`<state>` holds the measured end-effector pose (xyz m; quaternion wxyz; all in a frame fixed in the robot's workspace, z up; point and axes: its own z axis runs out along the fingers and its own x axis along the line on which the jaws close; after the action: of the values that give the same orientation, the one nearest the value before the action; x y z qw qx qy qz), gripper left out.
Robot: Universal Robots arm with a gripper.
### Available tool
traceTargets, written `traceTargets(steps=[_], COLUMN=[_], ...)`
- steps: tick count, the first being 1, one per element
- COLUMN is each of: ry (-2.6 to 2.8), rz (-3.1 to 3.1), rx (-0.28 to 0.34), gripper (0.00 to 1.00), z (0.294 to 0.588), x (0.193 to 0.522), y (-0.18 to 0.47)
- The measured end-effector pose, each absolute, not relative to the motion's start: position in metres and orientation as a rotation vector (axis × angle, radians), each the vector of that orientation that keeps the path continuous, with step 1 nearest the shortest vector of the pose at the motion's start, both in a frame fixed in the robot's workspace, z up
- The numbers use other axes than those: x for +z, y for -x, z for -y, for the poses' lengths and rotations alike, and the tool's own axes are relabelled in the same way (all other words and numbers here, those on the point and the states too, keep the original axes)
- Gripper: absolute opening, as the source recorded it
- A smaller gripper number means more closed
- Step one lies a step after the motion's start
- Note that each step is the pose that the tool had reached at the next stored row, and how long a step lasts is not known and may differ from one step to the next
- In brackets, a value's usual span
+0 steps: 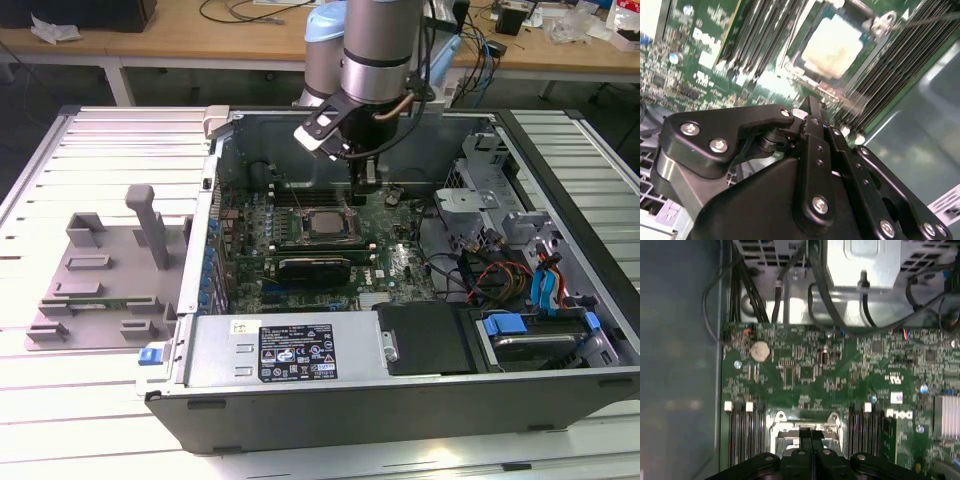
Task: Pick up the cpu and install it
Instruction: 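Close the cpu cover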
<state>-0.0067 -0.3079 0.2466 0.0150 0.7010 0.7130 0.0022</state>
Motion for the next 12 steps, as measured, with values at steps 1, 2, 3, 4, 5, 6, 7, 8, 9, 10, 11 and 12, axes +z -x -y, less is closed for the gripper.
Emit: traceTargets(steps=[1, 2, 3, 4, 5, 6, 7, 8, 9, 10, 11, 12], ry=[-2.181, -2.181, -2.182, -2.182, -2.183, -2.184, -2.184, -2.184, -2.184, -2.184, -2.184, -2.184], rz=[-2.219, -2.219, -2.219, -2.22, -2.221, -2.221, -2.221, -2.221, -2.221, -2.221, -2.221, -2.221], rx=[0.007, 0.007, 0.007, 0.006, 0.005, 0.004, 0.004, 0.004, 0.004, 0.004, 0.004, 0.004], gripper=[0.11, 0.11, 0.11, 0.11, 0.11, 0.11, 0.11, 0.11, 0.11, 0.11, 0.11, 0.11], z=[0.3079, 0.3079, 0.3079, 0.308, 0.308, 0.308, 0.3079, 0.3079, 0.3079, 0.3079, 0.308, 0.308], x=[0.2465, 0.2465, 0.2465, 0.2462, 0.246, 0.246, 0.2459, 0.2459, 0.2457, 0.2454, 0.2451, 0.2448], y=[0.0086, 0.0087, 0.0087, 0.0088, 0.0088, 0.0088, 0.0087, 0.0088, 0.0093, 0.0103, 0.0126, 0.0142])
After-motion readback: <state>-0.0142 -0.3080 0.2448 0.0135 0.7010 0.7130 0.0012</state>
